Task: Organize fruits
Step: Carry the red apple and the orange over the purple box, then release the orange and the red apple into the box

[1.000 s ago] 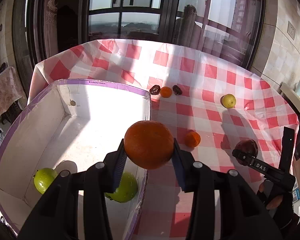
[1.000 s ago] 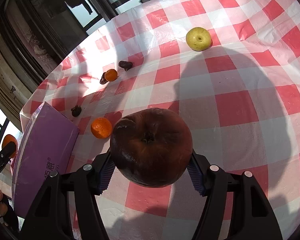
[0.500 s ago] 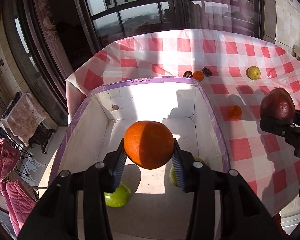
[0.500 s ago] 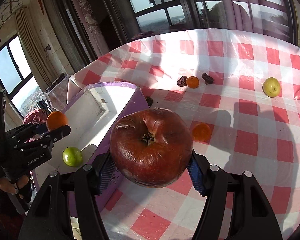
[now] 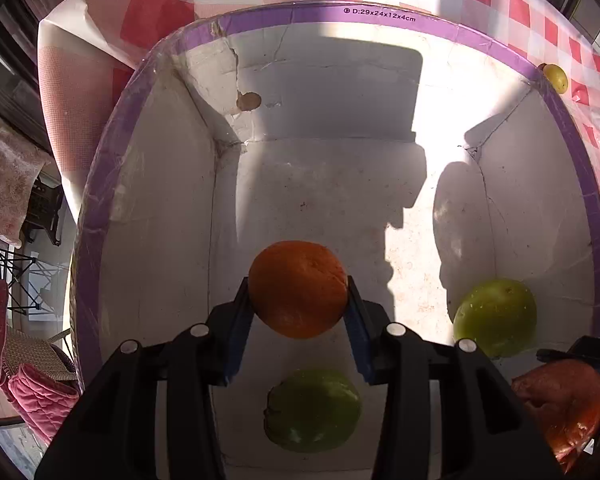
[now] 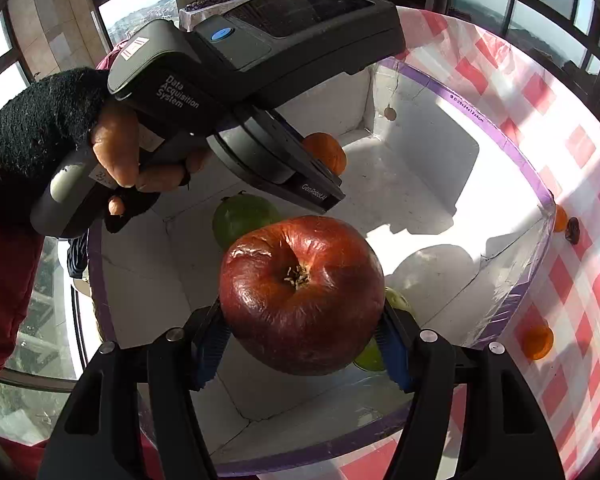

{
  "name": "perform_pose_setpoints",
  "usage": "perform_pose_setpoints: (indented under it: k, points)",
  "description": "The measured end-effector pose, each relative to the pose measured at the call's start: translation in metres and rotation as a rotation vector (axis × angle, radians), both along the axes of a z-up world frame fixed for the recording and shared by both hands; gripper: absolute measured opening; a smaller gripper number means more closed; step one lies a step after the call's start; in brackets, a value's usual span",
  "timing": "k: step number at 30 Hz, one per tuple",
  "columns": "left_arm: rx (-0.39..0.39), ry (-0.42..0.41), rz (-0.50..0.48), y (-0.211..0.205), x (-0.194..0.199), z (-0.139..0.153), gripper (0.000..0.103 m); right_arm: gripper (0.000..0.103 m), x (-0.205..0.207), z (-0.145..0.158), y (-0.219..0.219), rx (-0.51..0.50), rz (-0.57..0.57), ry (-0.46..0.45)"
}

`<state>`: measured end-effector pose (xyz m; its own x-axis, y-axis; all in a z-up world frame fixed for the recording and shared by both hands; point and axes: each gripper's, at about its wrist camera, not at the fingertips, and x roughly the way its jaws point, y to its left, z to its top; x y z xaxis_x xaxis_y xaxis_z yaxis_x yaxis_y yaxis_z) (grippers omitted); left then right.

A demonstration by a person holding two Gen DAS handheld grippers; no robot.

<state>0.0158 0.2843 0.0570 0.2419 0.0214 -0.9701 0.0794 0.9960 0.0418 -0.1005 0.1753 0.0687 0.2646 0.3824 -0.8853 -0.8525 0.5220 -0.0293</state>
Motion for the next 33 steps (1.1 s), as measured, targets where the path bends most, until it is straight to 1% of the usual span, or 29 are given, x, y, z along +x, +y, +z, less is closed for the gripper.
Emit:
perform_pose_setpoints:
  k: [2,5,8,9,12,14,17,19,22,23,25,27,28,29,30,31,32,33]
  points:
    - [0.0,0.032,0.001,0.004,0.01,-0.01,0.044,0.064,-0.004,-0.017,0.013,-0.099,0.05,0.032]
    - [0.004,0.058,-0.008,0.005,0.018,-0.021,0.044,0.064,-0.009,-0.039,0.026,-0.235,0.093,0.028]
    - [0.028,0.063,-0.036,-0.001,0.018,-0.028,0.044,0.064,-0.015,-0.054,0.033,-0.335,0.124,0.004]
    - [0.036,0.065,-0.045,-0.002,0.018,-0.03,0.044,0.064,-0.018,-0.056,0.033,-0.352,0.136,-0.003]
    - [0.054,0.077,-0.06,-0.007,0.017,-0.036,0.044,0.064,-0.022,-0.06,0.032,-0.385,0.142,-0.005]
    - [0.06,0.086,-0.059,-0.01,0.019,-0.04,0.044,0.064,-0.021,-0.061,0.03,-0.386,0.131,0.008]
    - [0.065,0.086,-0.051,-0.016,0.018,-0.042,0.045,0.065,-0.025,-0.059,0.027,-0.379,0.132,-0.007]
    - [0.064,0.092,-0.042,-0.017,0.019,-0.043,0.045,0.071,-0.027,-0.057,0.028,-0.368,0.133,-0.008]
    - [0.075,0.084,-0.022,-0.018,0.019,-0.04,0.057,0.074,-0.026,-0.051,0.027,-0.341,0.118,-0.022]
    - [0.074,0.077,-0.014,-0.015,0.021,-0.036,0.061,0.074,-0.027,-0.048,0.023,-0.319,0.112,-0.03]
    - [0.082,0.052,0.012,-0.012,0.02,-0.028,0.076,0.074,-0.03,-0.035,0.013,-0.239,0.094,-0.05]
    - [0.113,0.005,0.042,-0.01,0.018,-0.014,0.078,0.074,-0.038,-0.01,-0.005,-0.096,0.085,-0.089]
    - [0.14,-0.031,0.059,-0.011,0.016,-0.003,0.078,0.074,-0.042,0.007,-0.019,0.0,0.08,-0.118]
    - [0.179,-0.087,0.081,-0.013,0.014,0.011,0.078,0.075,-0.045,0.025,-0.036,0.101,0.066,-0.151]
    - [0.218,-0.155,0.101,-0.017,0.01,0.029,0.078,0.081,-0.047,0.04,-0.056,0.191,0.044,-0.182]
    - [0.245,-0.229,0.116,-0.023,0.005,0.047,0.081,0.087,-0.047,0.054,-0.078,0.287,0.011,-0.218]
    - [0.26,-0.318,0.128,-0.032,-0.001,0.07,0.084,0.088,-0.047,0.065,-0.104,0.371,-0.029,-0.258]
    - [0.252,-0.405,0.131,-0.042,-0.009,0.091,0.089,0.088,-0.044,0.074,-0.133,0.448,-0.085,-0.305]
